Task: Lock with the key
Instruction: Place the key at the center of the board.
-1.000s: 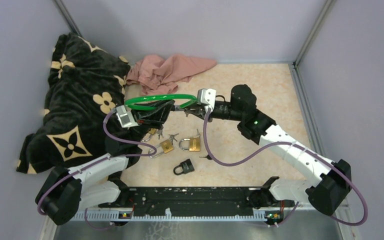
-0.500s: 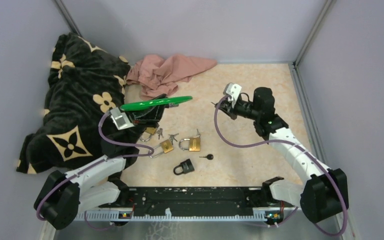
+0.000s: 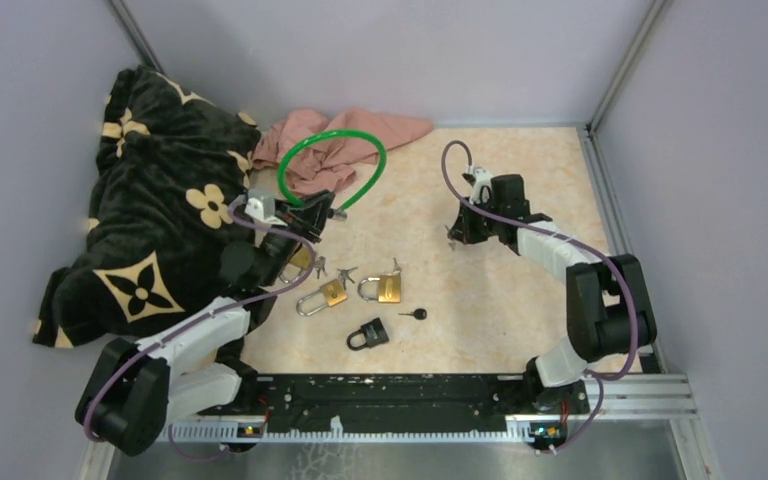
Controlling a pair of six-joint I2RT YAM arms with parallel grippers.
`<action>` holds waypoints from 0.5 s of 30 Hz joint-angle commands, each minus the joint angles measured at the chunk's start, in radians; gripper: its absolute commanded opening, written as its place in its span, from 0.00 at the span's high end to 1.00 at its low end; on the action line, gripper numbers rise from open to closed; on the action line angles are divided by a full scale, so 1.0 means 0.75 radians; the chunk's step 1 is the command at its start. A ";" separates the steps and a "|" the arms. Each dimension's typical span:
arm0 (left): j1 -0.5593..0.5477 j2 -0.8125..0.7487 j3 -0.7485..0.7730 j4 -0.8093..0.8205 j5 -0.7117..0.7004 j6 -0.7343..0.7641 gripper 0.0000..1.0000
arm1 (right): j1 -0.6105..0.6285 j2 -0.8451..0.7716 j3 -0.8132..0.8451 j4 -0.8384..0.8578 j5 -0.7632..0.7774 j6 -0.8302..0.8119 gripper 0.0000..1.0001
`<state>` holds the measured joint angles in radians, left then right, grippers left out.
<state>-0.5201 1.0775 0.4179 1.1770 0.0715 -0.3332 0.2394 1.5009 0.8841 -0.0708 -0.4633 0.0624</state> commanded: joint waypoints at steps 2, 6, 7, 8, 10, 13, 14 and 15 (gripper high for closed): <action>0.094 0.010 -0.061 -0.422 0.116 -0.038 1.00 | -0.006 0.014 0.025 -0.050 0.057 0.213 1.00; 0.087 0.013 -0.054 -0.219 0.178 -0.092 1.00 | -0.006 0.019 0.024 -0.051 0.047 0.218 1.00; 0.086 0.017 -0.047 -0.208 0.194 -0.104 1.00 | -0.006 0.023 0.022 -0.053 0.060 0.222 1.00; 0.083 0.022 -0.042 -0.214 0.205 -0.120 1.00 | -0.007 0.029 0.019 -0.057 0.078 0.226 1.00; 0.079 0.029 -0.041 -0.256 0.211 -0.150 1.00 | -0.006 0.047 0.012 -0.074 0.121 0.235 1.00; 0.075 0.036 -0.057 -0.295 0.190 -0.194 1.00 | -0.007 0.082 0.017 -0.088 0.145 0.245 1.00; 0.069 0.035 -0.061 -0.297 0.191 -0.200 1.00 | -0.007 0.103 0.027 -0.094 0.151 0.243 1.00; 0.065 0.030 -0.064 -0.297 0.191 -0.203 1.00 | -0.007 0.119 0.038 -0.101 0.163 0.241 1.00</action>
<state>-0.4622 1.1110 0.3492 0.8974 0.1982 -0.4328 0.2329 1.5497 0.8818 -0.1444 -0.3820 0.2249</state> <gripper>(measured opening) 0.204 0.010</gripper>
